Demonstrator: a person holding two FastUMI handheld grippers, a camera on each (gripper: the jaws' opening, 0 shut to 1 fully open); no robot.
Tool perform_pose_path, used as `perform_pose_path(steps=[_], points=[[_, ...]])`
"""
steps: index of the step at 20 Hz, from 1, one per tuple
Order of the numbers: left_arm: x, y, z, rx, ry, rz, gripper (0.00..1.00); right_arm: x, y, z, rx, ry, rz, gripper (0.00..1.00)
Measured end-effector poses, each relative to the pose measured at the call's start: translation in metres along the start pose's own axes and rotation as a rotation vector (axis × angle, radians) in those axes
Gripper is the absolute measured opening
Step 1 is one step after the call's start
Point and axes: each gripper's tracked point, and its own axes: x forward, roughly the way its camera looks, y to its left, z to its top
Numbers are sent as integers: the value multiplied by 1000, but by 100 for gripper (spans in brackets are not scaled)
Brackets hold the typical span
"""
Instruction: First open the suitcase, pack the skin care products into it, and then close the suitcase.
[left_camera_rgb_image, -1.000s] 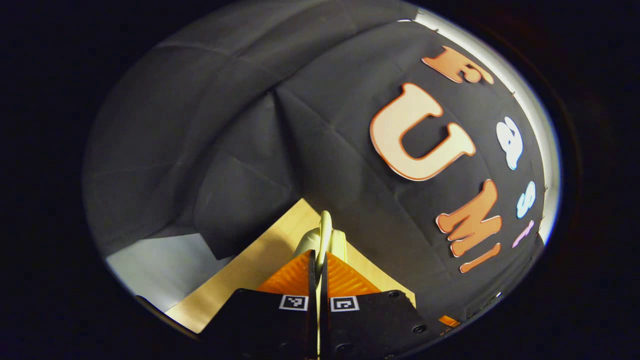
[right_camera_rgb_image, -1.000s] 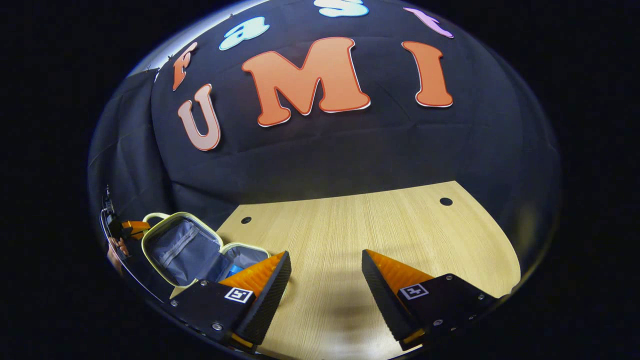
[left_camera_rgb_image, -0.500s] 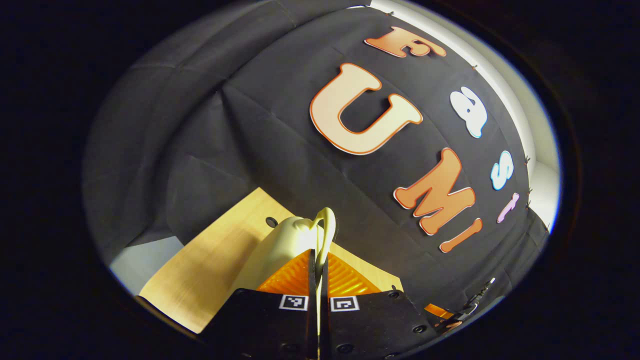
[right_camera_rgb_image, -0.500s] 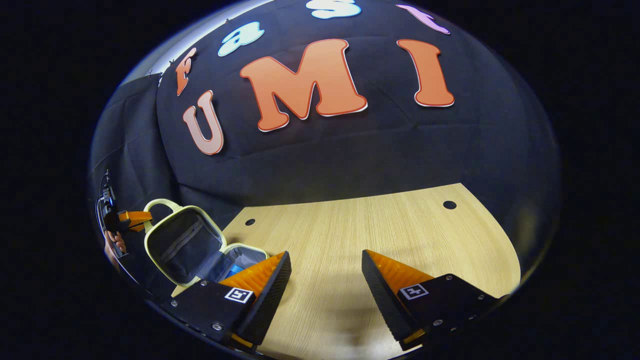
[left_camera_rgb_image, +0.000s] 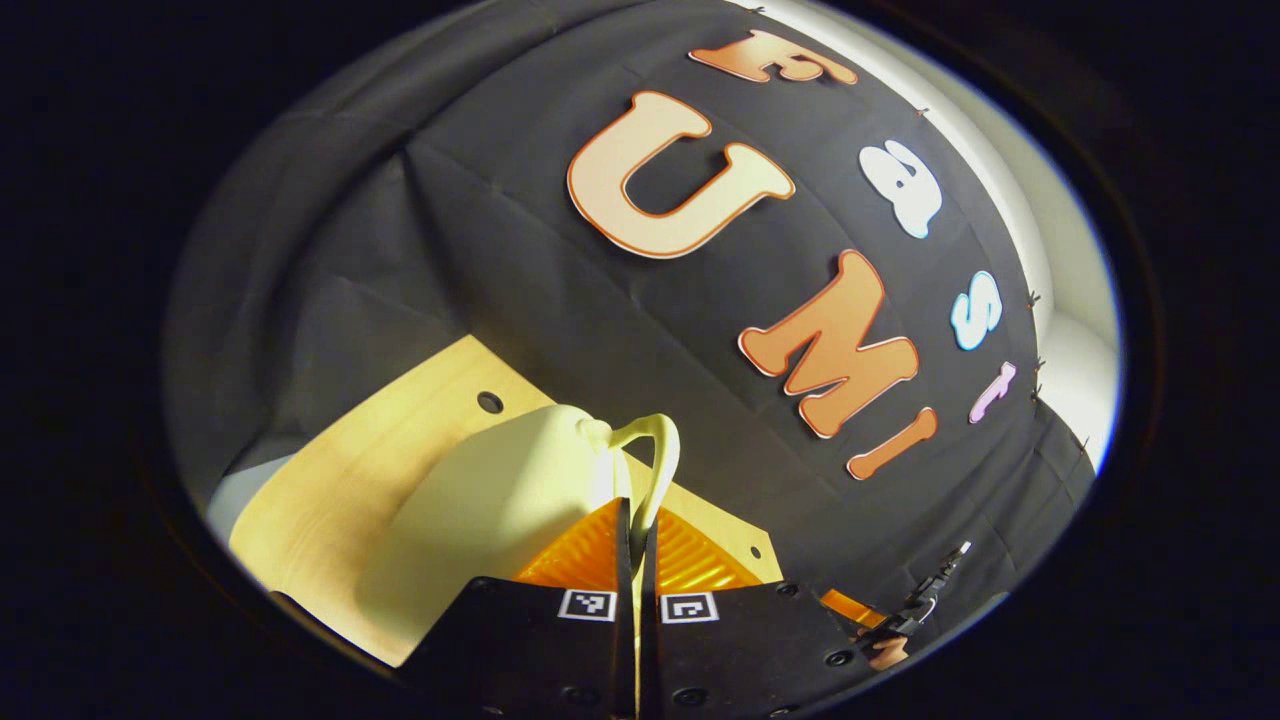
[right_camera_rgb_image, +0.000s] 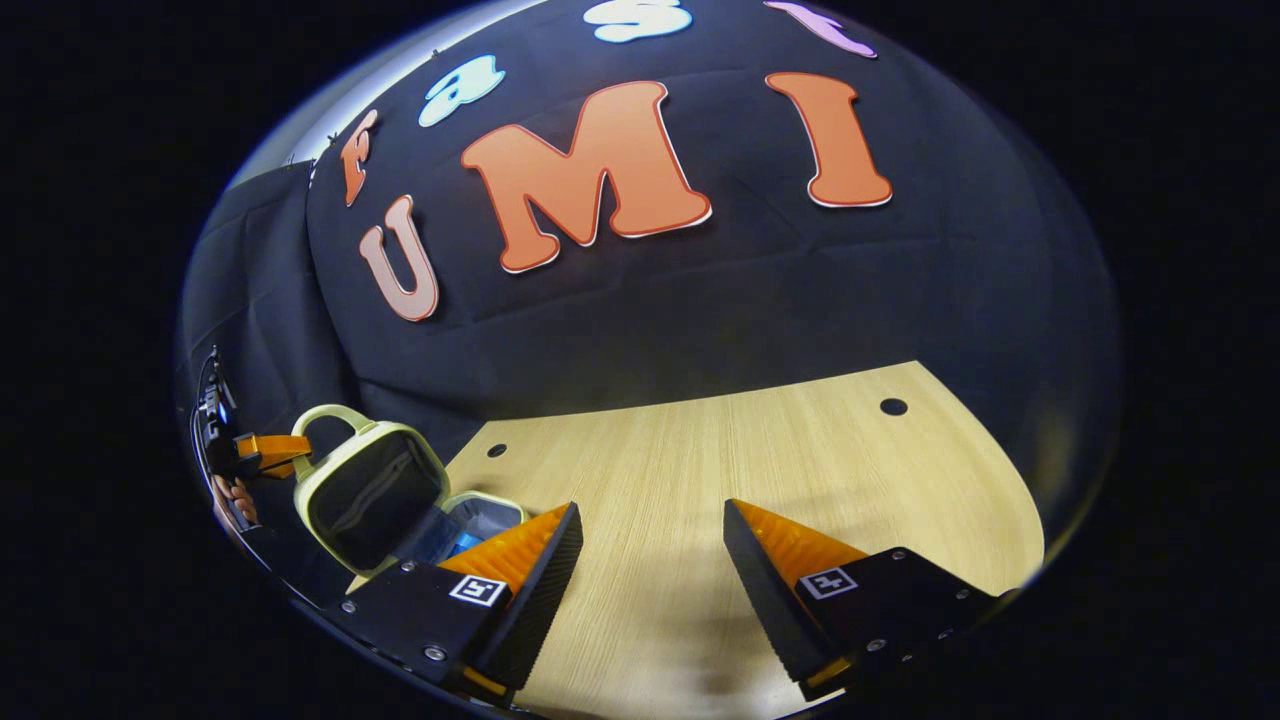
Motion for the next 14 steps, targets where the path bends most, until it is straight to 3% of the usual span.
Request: perform_pose_path(steps=[6,14], points=[[17,-25,-49,88,81,2,2,-2,-2,8,-35,-37,-1,91],[60,-53,-151,207,260,23,0,-2,1,1,-67,-15,26,91]])
